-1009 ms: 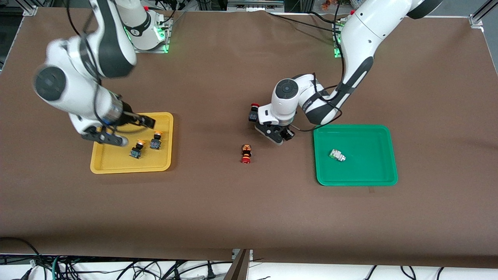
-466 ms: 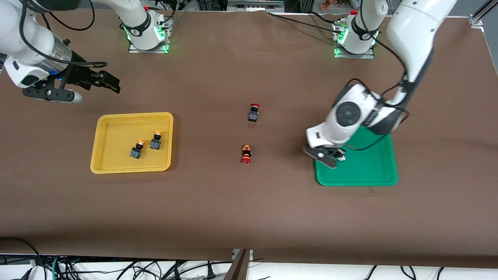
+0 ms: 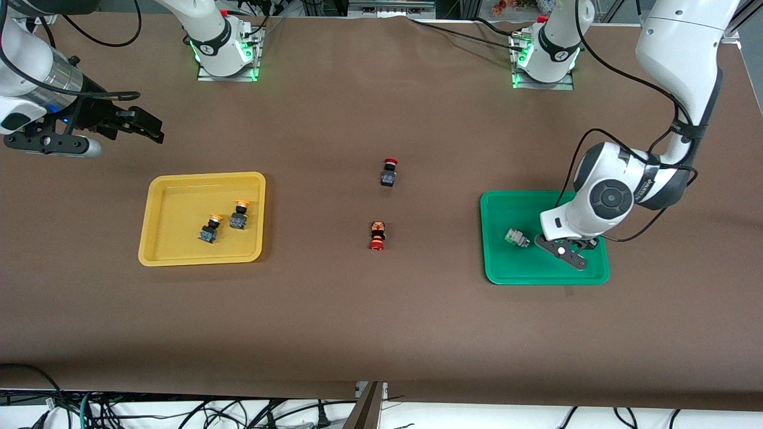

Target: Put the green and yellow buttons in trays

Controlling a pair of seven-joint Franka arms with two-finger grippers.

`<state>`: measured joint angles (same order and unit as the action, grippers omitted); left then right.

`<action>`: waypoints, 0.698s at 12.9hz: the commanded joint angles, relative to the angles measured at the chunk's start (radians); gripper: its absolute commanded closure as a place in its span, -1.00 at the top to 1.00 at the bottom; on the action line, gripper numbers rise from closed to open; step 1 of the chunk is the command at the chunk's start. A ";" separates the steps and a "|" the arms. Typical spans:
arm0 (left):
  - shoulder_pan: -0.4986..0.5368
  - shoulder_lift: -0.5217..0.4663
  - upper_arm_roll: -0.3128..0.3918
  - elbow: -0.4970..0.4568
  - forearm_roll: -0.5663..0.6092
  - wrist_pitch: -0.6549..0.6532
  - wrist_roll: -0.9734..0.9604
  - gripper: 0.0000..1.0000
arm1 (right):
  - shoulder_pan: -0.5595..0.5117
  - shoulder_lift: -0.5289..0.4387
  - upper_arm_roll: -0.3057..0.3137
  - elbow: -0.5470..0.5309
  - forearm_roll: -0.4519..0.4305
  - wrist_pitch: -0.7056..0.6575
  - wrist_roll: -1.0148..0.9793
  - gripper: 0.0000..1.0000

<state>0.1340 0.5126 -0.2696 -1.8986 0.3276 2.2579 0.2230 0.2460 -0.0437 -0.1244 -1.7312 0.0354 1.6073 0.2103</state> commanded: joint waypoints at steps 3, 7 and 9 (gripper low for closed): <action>-0.008 -0.080 0.001 0.164 -0.209 -0.189 0.016 1.00 | -0.017 0.033 0.028 0.071 -0.015 -0.015 -0.015 0.98; -0.002 -0.176 0.001 0.407 -0.219 -0.380 0.013 1.00 | -0.017 0.048 0.029 0.101 -0.019 -0.032 -0.019 0.98; -0.002 -0.207 0.030 0.501 -0.249 -0.553 -0.051 1.00 | -0.017 0.050 0.029 0.101 -0.019 -0.037 -0.019 0.98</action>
<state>0.1323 0.3284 -0.2665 -1.4679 0.1290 1.8291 0.2080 0.2459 -0.0053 -0.1121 -1.6612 0.0327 1.5988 0.2086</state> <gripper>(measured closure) 0.000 0.004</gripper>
